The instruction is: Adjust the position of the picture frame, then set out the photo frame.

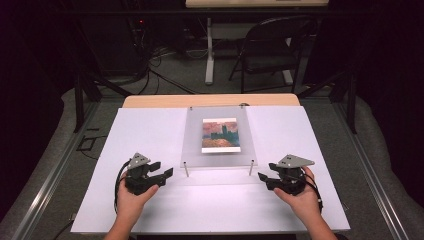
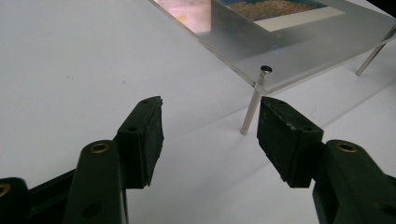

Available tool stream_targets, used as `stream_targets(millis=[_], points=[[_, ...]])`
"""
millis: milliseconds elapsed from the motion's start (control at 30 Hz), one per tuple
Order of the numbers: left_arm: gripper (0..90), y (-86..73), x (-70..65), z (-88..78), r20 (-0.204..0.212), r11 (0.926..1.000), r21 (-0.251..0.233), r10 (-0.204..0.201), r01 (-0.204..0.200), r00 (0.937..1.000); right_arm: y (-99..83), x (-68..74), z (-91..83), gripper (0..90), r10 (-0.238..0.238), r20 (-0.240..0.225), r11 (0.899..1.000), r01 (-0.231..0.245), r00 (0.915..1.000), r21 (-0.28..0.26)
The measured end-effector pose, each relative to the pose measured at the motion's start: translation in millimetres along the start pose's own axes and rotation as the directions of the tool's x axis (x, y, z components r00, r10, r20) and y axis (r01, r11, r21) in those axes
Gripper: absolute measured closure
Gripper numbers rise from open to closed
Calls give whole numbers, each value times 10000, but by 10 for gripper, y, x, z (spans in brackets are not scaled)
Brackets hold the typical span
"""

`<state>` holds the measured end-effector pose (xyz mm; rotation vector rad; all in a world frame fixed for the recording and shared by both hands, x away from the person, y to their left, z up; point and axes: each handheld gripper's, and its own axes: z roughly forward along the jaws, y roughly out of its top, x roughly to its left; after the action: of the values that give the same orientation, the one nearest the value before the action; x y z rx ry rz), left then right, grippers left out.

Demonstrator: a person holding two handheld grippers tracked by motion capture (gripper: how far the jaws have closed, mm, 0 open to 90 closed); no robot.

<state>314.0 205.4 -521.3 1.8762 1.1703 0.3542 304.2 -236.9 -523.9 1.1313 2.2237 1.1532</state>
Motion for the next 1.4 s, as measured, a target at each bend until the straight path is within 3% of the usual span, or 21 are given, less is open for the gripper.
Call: stream_targets(millis=[467, 667, 933, 1400], points=[[400, 242, 13, 35, 47, 9992, -78, 381, -381, 9993, 144, -108, -39, 411, 54, 73, 10000, -54, 10000, 42], [385, 385, 83, 115, -21, 10000, 5, 26, -26, 10000, 235, -219, -29, 404, 469, 74, 9988, -470, 9989, 155], [379, 553, 156, 225, -224, 9997, 227, -60, 65, 9997, 349, -349, 88, 396, 658, 330, 9970, -670, 9973, 378], [377, 771, 184, 394, -211, 9985, 452, -304, 314, 9993, 496, -409, 324, 398, 959, 181, 9936, -968, 9952, 588]])
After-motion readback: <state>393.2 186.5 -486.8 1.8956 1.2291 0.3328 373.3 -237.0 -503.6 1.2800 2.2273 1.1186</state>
